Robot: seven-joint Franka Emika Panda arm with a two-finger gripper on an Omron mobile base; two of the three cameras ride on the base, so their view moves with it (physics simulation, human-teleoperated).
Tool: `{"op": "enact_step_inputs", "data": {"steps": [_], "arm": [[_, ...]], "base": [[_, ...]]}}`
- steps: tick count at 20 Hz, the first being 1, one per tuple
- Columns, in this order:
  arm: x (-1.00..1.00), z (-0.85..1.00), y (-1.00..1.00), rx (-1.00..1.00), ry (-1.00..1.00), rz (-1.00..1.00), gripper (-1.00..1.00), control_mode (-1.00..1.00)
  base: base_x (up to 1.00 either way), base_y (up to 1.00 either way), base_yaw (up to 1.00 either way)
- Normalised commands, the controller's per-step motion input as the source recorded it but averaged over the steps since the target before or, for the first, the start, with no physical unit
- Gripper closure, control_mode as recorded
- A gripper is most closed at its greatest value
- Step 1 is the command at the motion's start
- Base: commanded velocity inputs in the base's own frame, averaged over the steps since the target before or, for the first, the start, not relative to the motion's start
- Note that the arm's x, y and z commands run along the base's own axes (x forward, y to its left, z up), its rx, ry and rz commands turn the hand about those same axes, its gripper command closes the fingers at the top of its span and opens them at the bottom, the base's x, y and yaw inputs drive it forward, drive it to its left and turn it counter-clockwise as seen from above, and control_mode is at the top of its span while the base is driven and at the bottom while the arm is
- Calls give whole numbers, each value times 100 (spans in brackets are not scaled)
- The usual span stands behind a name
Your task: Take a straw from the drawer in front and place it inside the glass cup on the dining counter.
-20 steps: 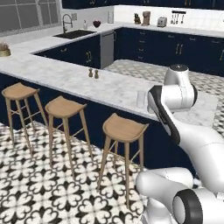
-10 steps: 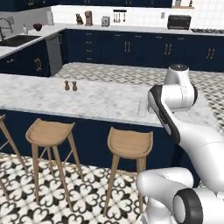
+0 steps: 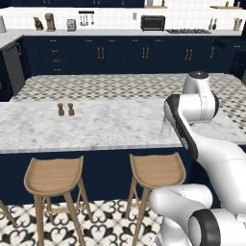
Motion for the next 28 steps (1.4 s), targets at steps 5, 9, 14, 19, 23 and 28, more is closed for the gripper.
{"op": "enact_step_inputs", "data": {"steps": [5, 9, 14, 19, 23, 28], "arm": [[0, 0, 0, 0, 0, 0, 100, 100], [0, 0, 0, 0, 0, 0, 100, 100], [18, 34, 0, 0, -11, -3, 100, -100], [0, 41, -35, 1, -35, 7, 100, -100], [22, 21, -32, 3, -31, 16, 100, -100], [36, 6, -33, 10, -28, 24, 100, -100]], "base": [[100, 3, -22], [100, 14, -19], [17, 3, -3], [0, 0, 0], [0, 0, 0], [0, 0, 0]]}}
